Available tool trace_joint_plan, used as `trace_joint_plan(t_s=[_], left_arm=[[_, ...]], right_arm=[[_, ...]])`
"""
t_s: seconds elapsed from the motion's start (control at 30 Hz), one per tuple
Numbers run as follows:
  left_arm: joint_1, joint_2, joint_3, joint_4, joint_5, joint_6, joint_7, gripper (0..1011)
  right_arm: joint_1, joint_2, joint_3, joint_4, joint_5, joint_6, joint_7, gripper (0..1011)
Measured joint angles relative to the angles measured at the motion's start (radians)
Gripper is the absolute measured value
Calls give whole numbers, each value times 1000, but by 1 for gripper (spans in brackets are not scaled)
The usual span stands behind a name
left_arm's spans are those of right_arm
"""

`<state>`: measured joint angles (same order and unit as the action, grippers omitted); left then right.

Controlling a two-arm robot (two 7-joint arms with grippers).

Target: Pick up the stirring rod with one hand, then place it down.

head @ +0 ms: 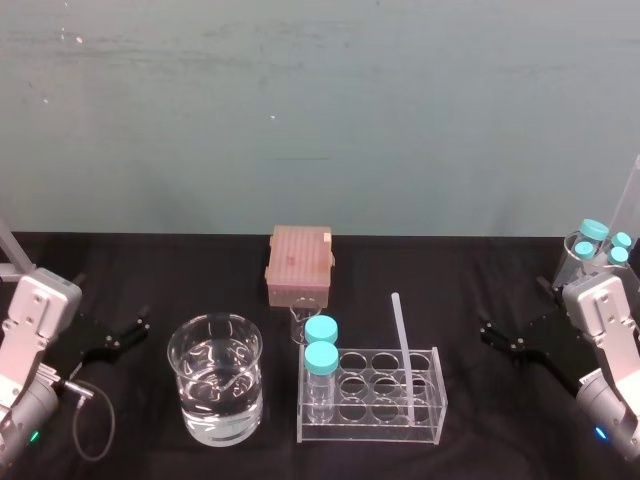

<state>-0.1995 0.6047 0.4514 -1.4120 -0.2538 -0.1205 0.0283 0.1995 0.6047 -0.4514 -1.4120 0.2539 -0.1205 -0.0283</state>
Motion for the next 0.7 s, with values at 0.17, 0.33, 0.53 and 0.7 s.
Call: trace_joint_plan(t_s=[0.17,0.33,0.53,0.7], left_arm=[[0,0,0,0,0,0,0,1005],[0,0,0,0,0,0,0,1005],[0,0,0,0,0,0,0,1005],[0,0,0,0,0,0,0,1005]], right_arm=[[0,0,0,0,0,0,0,1003],[0,0,0,0,0,0,0,1003],[0,0,0,0,0,0,0,1003],[0,0,0,0,0,0,0,1003]])
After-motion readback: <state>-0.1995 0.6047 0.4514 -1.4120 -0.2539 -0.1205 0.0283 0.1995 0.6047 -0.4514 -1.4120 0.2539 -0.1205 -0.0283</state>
